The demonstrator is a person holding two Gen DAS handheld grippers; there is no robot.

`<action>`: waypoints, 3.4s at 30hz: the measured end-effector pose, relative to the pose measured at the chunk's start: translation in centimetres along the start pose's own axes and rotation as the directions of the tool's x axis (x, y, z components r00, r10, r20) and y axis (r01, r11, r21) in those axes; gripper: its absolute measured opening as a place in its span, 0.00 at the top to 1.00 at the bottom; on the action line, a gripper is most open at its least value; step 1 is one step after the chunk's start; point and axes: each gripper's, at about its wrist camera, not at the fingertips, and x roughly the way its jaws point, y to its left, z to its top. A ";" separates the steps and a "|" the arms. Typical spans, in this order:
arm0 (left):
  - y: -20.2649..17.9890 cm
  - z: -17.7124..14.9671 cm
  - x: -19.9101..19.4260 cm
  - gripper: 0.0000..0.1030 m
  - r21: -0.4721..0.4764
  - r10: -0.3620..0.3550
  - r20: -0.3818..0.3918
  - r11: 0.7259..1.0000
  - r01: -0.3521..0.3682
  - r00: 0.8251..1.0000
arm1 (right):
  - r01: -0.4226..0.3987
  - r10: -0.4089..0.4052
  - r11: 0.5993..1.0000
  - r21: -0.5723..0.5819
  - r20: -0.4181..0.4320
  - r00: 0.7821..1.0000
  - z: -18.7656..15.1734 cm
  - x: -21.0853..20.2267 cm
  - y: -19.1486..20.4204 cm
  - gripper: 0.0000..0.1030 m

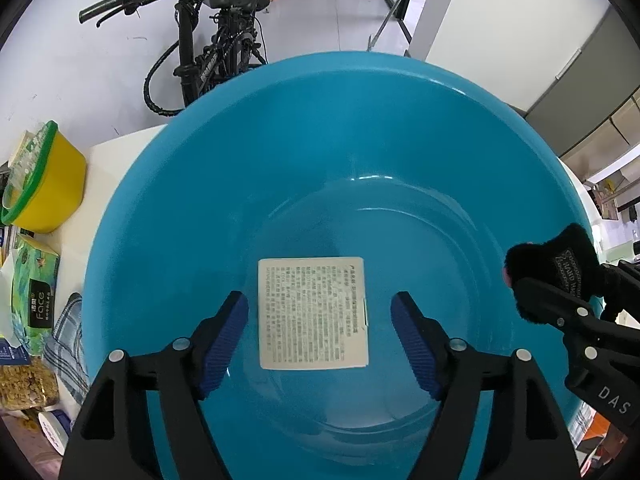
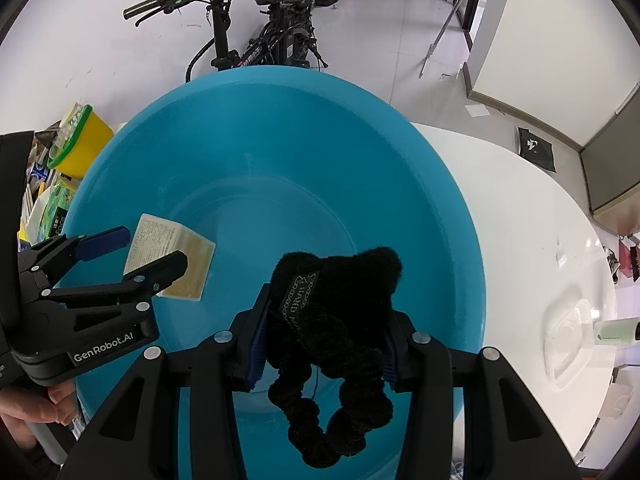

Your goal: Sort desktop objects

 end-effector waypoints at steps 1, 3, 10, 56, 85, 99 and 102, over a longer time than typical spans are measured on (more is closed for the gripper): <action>0.0 0.0 -0.1 0.26 -0.002 0.000 0.000 1.000 0.000 1.000 | 0.001 -0.001 1.000 0.001 0.000 1.000 0.0 0.0 0.0 0.58; 0.5 0.1 -0.2 0.26 -0.010 0.000 0.001 1.000 0.000 1.000 | 0.000 0.000 1.000 0.000 0.000 1.000 0.0 -0.1 -0.1 0.58; 1.6 0.4 -0.5 0.26 -0.026 -0.004 -0.001 1.000 0.004 1.000 | 0.002 -0.002 1.000 -0.001 -0.009 1.000 0.0 0.2 -0.1 0.58; 3.1 -0.3 -2.3 0.26 -0.018 -0.001 0.064 1.000 0.002 0.998 | 0.026 -0.030 0.997 0.068 0.064 0.998 -0.2 -0.7 -0.8 0.32; 3.1 -3.3 -12.9 0.00 0.022 0.014 0.757 0.999 -0.046 0.653 | 0.125 -0.088 0.992 0.011 0.772 0.629 -1.4 -10.4 3.5 0.00; 4.3 -3.9 -13.1 0.00 -0.011 0.000 0.763 1.000 0.013 0.647 | 0.116 -0.115 0.992 0.055 0.780 0.615 -2.1 -10.9 2.4 0.00; 4.7 -4.0 -13.5 0.00 -0.017 -0.009 0.774 0.999 0.034 0.633 | 0.106 -0.115 0.992 0.063 0.783 0.611 -2.3 -11.4 2.0 0.00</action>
